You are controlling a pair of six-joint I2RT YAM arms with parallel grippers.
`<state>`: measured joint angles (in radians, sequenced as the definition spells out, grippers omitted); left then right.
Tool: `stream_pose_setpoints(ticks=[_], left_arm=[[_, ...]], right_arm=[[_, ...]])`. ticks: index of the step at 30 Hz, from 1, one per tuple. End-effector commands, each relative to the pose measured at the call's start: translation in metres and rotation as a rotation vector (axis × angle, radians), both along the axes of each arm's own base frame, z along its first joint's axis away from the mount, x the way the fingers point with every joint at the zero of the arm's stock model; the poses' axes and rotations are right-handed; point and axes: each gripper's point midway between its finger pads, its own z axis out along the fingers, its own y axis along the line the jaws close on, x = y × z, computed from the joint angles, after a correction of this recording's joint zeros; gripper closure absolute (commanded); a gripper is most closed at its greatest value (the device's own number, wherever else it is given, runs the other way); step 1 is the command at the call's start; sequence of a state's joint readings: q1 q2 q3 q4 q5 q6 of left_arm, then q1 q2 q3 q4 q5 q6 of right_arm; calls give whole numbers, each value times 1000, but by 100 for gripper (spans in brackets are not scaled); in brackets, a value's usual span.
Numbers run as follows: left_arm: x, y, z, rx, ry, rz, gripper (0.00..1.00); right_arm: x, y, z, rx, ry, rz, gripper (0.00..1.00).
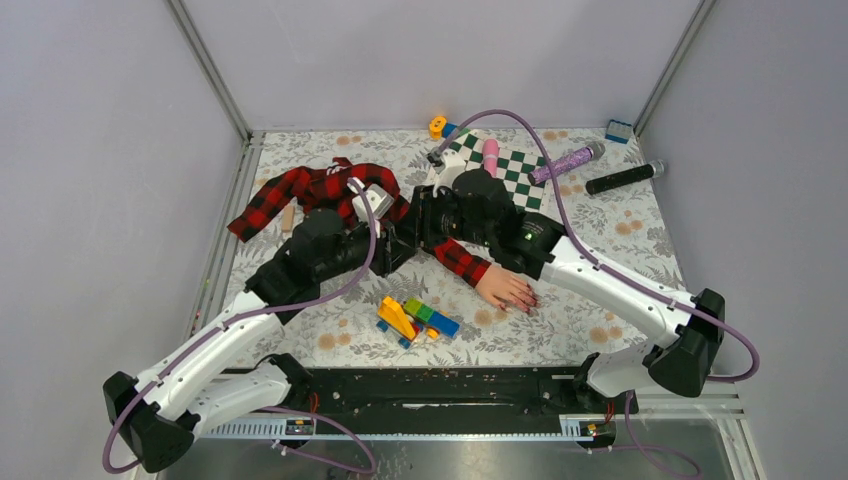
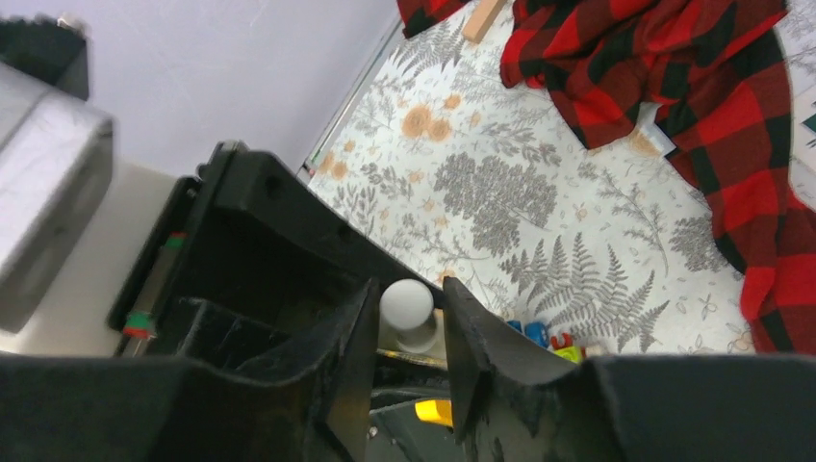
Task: Paint the nails
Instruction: Screw the nail polish bottle.
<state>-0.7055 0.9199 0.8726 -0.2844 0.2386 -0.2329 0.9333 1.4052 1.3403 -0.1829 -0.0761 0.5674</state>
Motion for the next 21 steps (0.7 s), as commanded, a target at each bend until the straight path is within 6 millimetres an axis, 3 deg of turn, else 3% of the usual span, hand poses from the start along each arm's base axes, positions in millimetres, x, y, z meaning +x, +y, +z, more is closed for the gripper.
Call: stream_pose_setpoints(ticks=[1,7,12,17,21], left_arm=[[3,-22,68,-163,-246,-105,100],[-20,-36,66,-155,-259,-241,100],[-24,-40,62,-146,-244,-269,100],[-33,-46,68,-175,-239,-333,100],[-61,-56,84,-260,-235,-497,100]], right_arm=[[-16,-6,14,-34,-13,63,58],[15,-30,55,32,-107,0,41],[20,-50,88,133,-154,-6,31],[12,-69,110,229,-229,25,24],[-15,-73,126,348,-359,176,23]])
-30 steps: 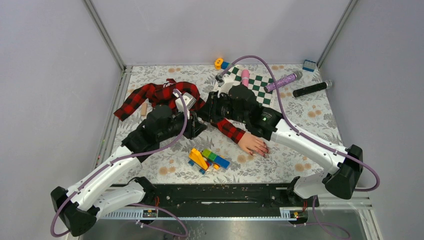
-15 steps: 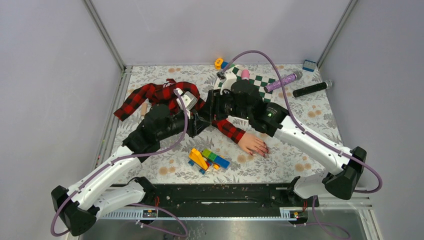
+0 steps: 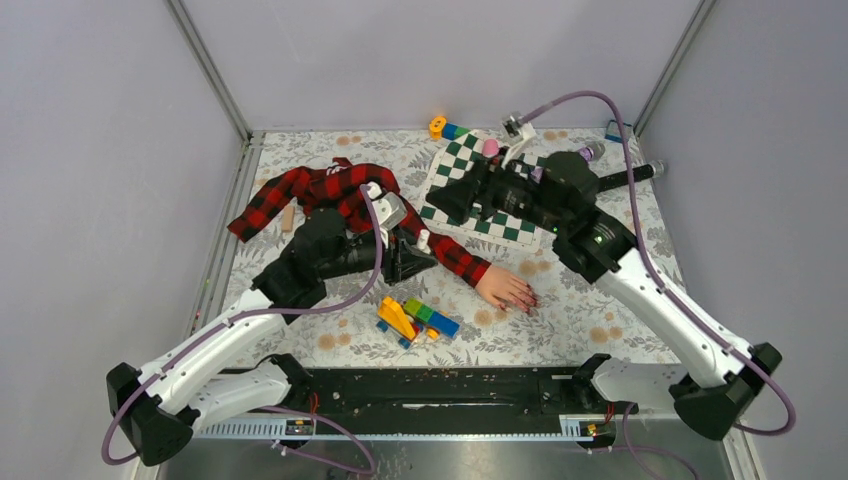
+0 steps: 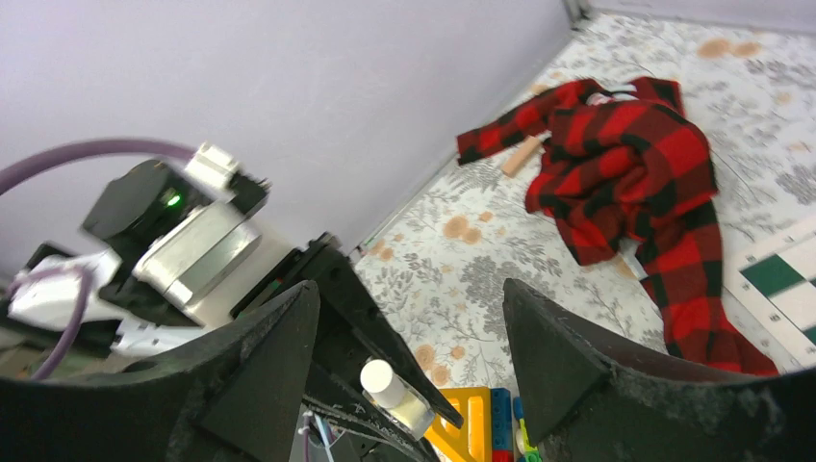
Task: Paint the nails
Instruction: Screw the nail polish bottle.
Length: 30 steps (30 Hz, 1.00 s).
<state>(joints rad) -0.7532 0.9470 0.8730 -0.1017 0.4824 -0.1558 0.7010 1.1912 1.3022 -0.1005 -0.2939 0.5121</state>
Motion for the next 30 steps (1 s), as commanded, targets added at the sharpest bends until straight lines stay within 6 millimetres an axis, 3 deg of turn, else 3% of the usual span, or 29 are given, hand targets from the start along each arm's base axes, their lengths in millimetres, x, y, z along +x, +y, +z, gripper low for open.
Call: stream_pose_setpoints(ticks=[1,6,12,18,22,30], left_arm=[[-39,-16,54,-165,-78,-261,100],[-81,-17,76,-254,-48,-516,100],[-102,-14,85,-305,10,-658,100],[-107,-12,91,-336,12,-688,100],[-108,-12,93,-340,8,-688,100],[-107,-12,93,-340,8,-685,100]], right_arm=[[-42,-1,41,161,-228,225,24],[-90,-11,60,293,-439,404,24],[-129,-11,71,406,-451,638,33],[-150,-12,81,487,-427,822,40],[-153,-4,72,463,-382,867,38],[-160,8,60,395,-391,876,46]])
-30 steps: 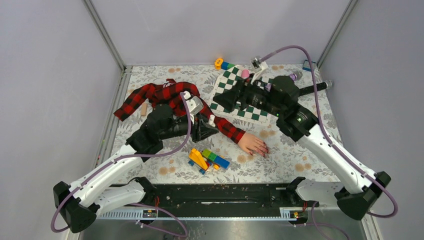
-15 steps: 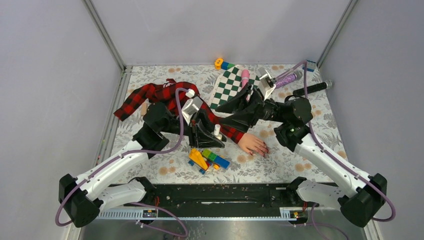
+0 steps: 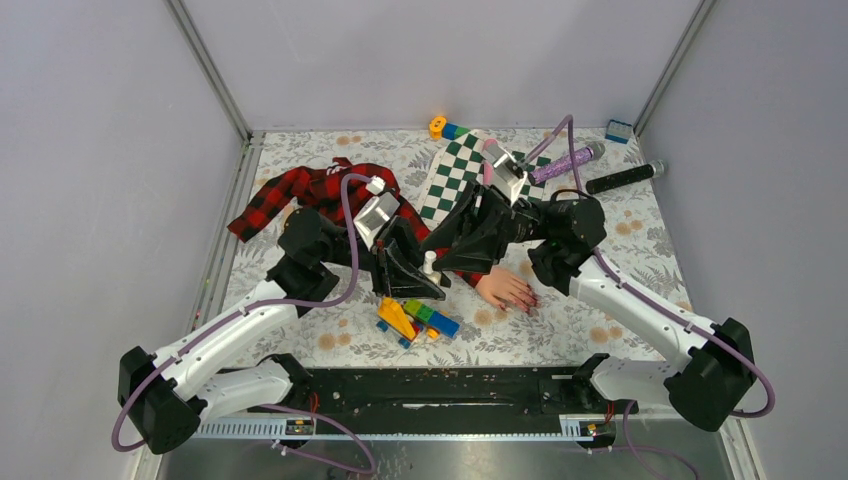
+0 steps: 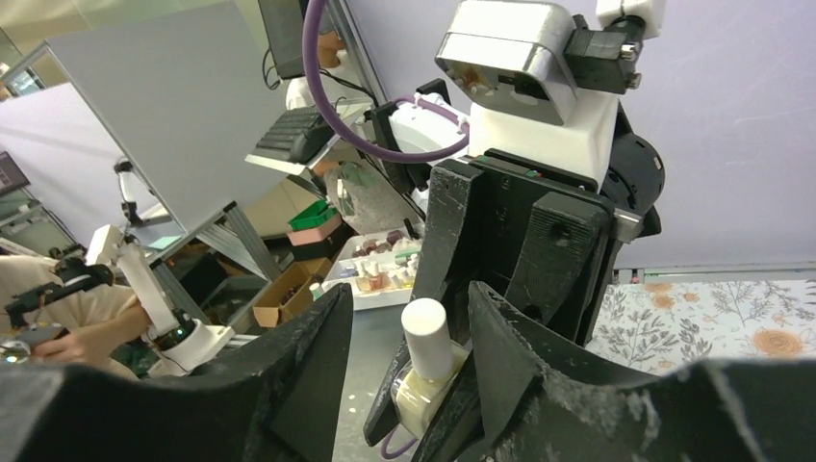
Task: Paint the nails
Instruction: Screw the nail polish bottle.
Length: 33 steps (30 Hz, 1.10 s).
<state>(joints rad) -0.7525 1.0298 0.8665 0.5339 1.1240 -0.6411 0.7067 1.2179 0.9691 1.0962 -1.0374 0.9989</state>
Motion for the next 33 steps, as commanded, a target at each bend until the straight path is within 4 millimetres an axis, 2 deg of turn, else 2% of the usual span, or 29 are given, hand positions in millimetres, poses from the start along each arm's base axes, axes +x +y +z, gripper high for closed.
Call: stream_pose_setpoints(ticks=[1,6,16,21,23,27,33], left_arm=[[-5,4,8,-41,-52,-19,100],[-4,4,8,-43,-55,-14,100],[2,6,11,-56,-62,30,100],[13,9,13,-66,-64,91,100],[20,10,13,-69,-65,132,100],[41,13,10,-56,-59,256,100],[83,22,-5,18,-87,532,100]], right_arm=[[-21,-2,13,11,-122,26,46],[-22,3,8,-15,-124,30,52],[-21,9,-5,-70,-105,43,74],[-22,13,-23,-148,-110,22,94],[-22,14,-31,-180,-116,3,100],[-14,19,-53,-267,-79,-58,100],[12,36,-103,-477,122,-165,100]])
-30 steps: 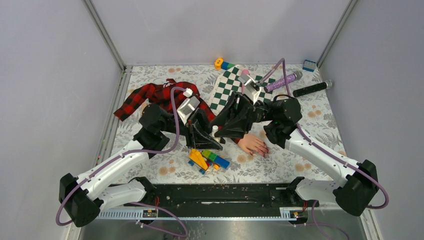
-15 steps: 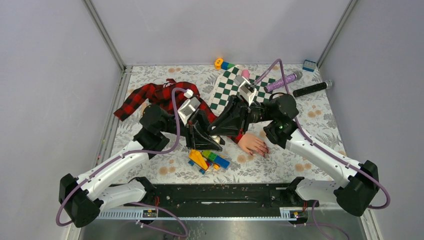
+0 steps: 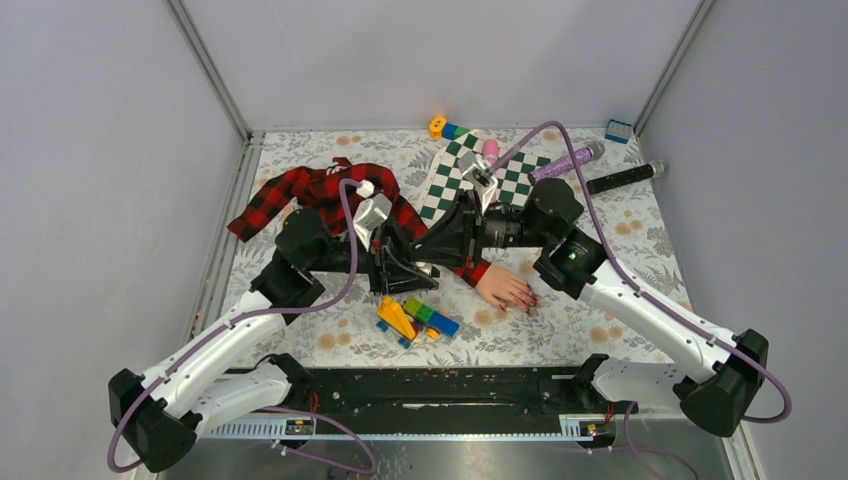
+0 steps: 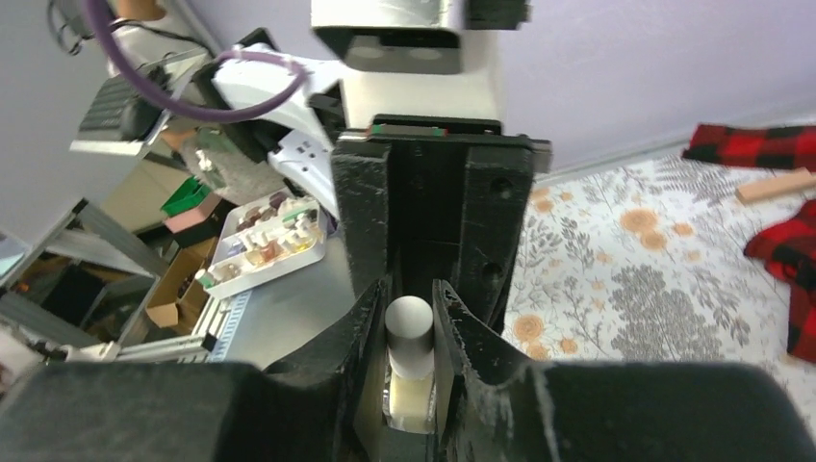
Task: Paint the nails
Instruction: Screw the nail polish bottle.
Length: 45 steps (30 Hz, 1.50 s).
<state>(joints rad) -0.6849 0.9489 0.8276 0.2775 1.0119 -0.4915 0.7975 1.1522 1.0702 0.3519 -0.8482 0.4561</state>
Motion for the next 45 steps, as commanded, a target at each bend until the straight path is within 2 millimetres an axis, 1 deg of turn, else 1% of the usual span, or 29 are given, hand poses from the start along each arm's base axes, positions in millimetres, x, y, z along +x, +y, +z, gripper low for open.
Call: stream_pose_setpoints(ticks=[1,5,9,10,12,15,18,22,26,27,31,32,34,37,38,39,41,45], left_arm=[[62,14,21,-32,-141,391,100],[96,30,9,33,-127,613,100],[128,54,-7,97,-76,844,100],[134,60,-15,129,-57,894,100],[146,71,-25,176,-38,983,100],[154,78,-35,217,-28,1037,100],[160,83,-42,245,-17,1076,100],[159,83,-44,249,-18,1072,100],[157,78,-43,242,-22,1046,100],[157,78,-43,242,-24,1044,100],[149,65,-40,237,-46,960,100],[147,63,-42,241,-55,947,100],[143,58,-42,245,-77,918,100],[134,48,-40,237,-90,860,100],[131,45,-40,237,-93,842,100],[125,40,-38,232,-97,807,100],[121,36,-36,226,-105,779,100],[120,30,-40,243,-97,742,100]], right_arm=[[-5,14,-67,-257,231,-5,100],[14,30,-98,-351,385,-107,100],[29,43,-134,-458,513,-234,100],[33,47,-145,-491,536,-262,100],[41,53,-158,-545,571,-335,100],[48,64,-169,-576,618,-388,100],[53,77,-171,-569,644,-409,100],[57,87,-163,-534,654,-422,100],[66,86,-151,-505,625,-464,100],[67,85,-147,-496,616,-472,99],[73,81,-132,-467,575,-495,78],[74,79,-128,-460,566,-501,70],[80,72,-117,-433,538,-526,59],[96,56,-99,-386,490,-587,41],[101,50,-92,-368,474,-605,37],[113,33,-72,-323,425,-636,32],[118,21,-57,-294,406,-621,31],[125,-4,-32,-226,387,-615,30]])
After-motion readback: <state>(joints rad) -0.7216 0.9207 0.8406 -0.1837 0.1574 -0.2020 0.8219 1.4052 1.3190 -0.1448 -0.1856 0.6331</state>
